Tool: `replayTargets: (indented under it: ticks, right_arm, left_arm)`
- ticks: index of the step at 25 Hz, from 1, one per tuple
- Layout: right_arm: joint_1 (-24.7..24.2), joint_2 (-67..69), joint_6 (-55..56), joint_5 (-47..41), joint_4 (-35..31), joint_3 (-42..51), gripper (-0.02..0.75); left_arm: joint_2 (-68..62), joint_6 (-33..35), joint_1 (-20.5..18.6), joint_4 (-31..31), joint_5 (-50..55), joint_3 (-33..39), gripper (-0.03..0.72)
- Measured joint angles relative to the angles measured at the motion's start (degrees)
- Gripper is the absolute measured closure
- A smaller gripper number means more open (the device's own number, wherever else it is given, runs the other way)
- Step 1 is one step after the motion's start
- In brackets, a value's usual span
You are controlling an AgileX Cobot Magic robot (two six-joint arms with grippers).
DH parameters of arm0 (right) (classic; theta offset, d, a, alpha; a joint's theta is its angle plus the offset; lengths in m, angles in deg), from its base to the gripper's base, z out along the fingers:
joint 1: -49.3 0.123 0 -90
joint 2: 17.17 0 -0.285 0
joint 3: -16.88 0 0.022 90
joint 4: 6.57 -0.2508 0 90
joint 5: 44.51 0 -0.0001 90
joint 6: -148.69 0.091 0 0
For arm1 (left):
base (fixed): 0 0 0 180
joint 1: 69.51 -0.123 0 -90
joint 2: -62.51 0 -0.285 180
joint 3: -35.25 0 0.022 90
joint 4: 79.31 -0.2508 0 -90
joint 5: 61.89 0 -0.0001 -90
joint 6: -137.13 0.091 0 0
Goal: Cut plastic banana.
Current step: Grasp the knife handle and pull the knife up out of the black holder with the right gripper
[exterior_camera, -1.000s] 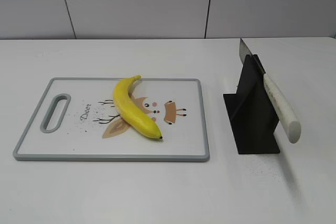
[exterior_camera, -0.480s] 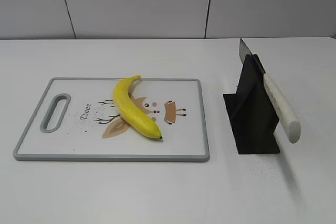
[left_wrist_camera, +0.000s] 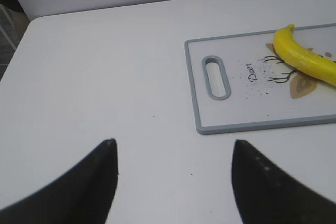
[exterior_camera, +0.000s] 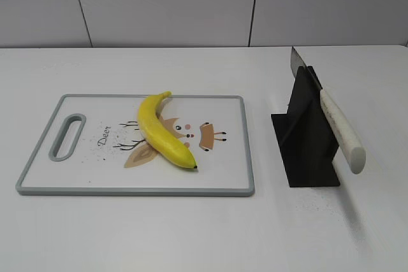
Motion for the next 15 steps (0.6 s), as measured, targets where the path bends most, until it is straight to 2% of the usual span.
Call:
replayTargets:
  ticks: [10,15]
  right_arm:
    - [0.0,22.76,0.0,-11.67,-0.01,-15.29,0.147]
    - [0.0,32.69,2.0,-12.87,-0.15,-19.86,0.147]
  left_arm:
    - [0.0,-2.41,0.0,0.0,0.0,0.0,0.072]
    - [0.0,-2.51,0.0,0.0,0.0,0.0,0.088]
